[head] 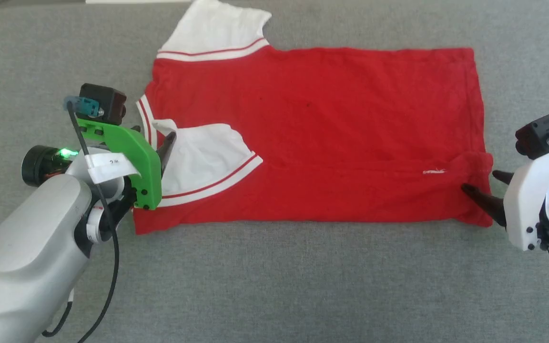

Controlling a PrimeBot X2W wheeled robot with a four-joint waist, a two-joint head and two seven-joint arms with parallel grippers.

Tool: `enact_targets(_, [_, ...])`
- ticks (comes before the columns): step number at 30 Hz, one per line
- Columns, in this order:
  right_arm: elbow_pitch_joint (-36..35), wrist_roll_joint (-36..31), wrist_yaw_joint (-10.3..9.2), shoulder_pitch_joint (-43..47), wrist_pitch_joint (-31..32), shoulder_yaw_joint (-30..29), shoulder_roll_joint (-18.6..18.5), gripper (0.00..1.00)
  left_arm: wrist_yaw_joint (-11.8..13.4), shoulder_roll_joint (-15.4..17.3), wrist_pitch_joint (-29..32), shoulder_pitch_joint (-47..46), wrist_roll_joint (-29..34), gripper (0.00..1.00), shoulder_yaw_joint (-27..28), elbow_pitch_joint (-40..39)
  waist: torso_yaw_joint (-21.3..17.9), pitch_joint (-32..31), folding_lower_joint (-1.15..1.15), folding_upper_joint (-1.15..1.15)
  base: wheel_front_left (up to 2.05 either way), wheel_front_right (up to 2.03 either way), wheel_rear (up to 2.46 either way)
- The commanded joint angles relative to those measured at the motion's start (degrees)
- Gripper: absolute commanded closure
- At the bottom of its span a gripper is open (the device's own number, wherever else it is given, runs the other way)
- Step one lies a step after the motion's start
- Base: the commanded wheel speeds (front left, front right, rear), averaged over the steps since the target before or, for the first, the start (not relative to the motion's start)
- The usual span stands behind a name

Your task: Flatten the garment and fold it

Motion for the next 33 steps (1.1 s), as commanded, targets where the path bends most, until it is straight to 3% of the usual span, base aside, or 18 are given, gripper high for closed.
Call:
enact_targets(1, [-0.6, -0.4, -0.08, 0.6, 1.0, -0.3, 0.4, 0.00, 0.3, -0.1, -0.6, 0.4, -0.1, 0.00, 0.3, -0.2, 0.4, -2.5, -0.01, 0.00, 0.00, 0.00, 0.00])
enact_targets(9, [-5.9, -4.4, -0.08, 6.2, 7.3, -5.1, 2.6, 0.00, 5.3, 1.6, 1.0, 6.2, -1.6, 0.00, 0.5, -6.4, 1.4, -6.6, -0.01, 0.00, 0.00, 0.00, 0.00])
enact_targets(18, [-14.3, -11.0, -0.08, 12.9, 12.0, -13.6, 9.1, 0.00, 14.1, 4.6, 5.4, 12.6, -1.2, 0.00, -0.9, -15.3, 1.9, -6.5, -0.01, 0.00, 0.00, 0.00, 0.00])
enact_targets(26, [-18.8, -13.8, -0.08, 16.0, 13.9, -17.7, 13.1, 0.00, 17.6, 6.3, 7.2, 14.7, -0.6, 0.00, -1.6, -14.6, 0.8, -4.2, -0.01, 0.00, 0.00, 0.00, 0.00])
enact_targets(33, [-21.1, -14.7, -0.08, 16.9, 14.2, -19.6, 14.4, 0.00, 17.6, 5.6, 7.4, 14.7, -1.5, 0.00, -1.4, -11.8, -0.5, -1.7, -0.01, 0.00, 0.00, 0.00, 0.00])
